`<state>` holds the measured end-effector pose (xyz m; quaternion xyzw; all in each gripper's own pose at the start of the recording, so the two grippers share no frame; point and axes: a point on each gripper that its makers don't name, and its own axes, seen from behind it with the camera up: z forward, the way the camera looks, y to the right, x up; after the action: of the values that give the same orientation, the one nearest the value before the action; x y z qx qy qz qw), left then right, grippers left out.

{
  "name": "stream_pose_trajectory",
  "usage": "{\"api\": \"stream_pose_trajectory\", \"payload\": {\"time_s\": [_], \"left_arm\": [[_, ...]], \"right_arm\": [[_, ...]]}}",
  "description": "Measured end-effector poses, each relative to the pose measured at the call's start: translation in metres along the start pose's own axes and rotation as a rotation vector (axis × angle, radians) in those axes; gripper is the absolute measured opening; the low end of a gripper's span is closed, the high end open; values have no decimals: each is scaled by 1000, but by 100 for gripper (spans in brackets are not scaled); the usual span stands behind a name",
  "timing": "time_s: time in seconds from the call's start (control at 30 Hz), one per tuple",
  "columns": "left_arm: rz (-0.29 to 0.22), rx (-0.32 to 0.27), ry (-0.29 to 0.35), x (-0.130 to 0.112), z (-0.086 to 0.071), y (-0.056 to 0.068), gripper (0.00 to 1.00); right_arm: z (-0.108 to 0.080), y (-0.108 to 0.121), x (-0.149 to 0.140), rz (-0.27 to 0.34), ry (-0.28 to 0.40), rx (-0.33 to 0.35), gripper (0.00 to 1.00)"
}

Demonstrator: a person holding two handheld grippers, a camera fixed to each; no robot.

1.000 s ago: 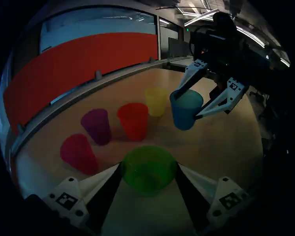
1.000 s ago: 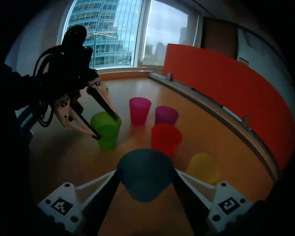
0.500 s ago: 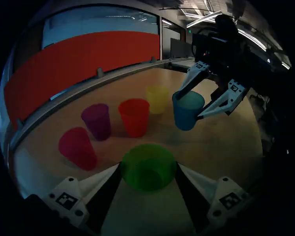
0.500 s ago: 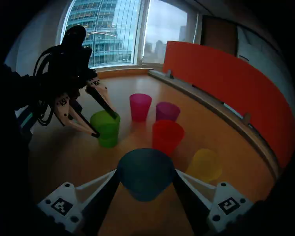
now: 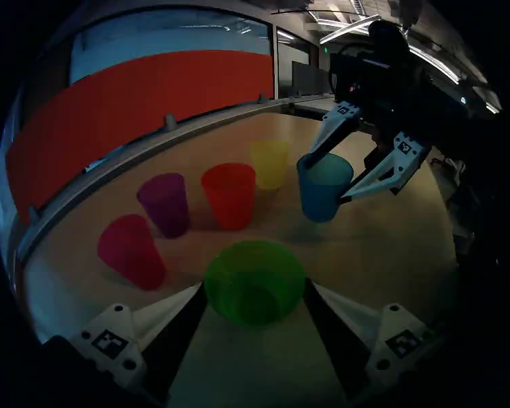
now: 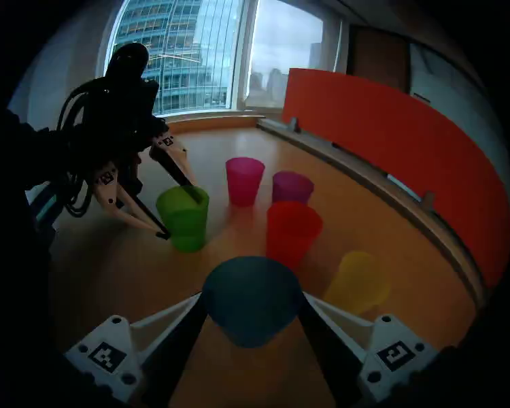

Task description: Pour water

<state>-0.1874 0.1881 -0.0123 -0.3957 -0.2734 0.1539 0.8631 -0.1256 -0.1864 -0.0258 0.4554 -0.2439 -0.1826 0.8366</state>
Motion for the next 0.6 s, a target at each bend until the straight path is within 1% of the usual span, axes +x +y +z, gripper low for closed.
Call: {"api": "stream_pose_trajectory", "payload": {"time_s": [0.1,0.37,0.6], "left_arm": [[-4,-5,1,1,-1,1,99],[-18,3,-4,-2,-3,-5,99],[-26,1,-11,-6,-6,-4,99]], "right_arm": [[1,-1,-3,1,-3,2,93],[3,-4,-11,11,-8,5,93],[4,-7,-17,27,-6,8,93]]}}
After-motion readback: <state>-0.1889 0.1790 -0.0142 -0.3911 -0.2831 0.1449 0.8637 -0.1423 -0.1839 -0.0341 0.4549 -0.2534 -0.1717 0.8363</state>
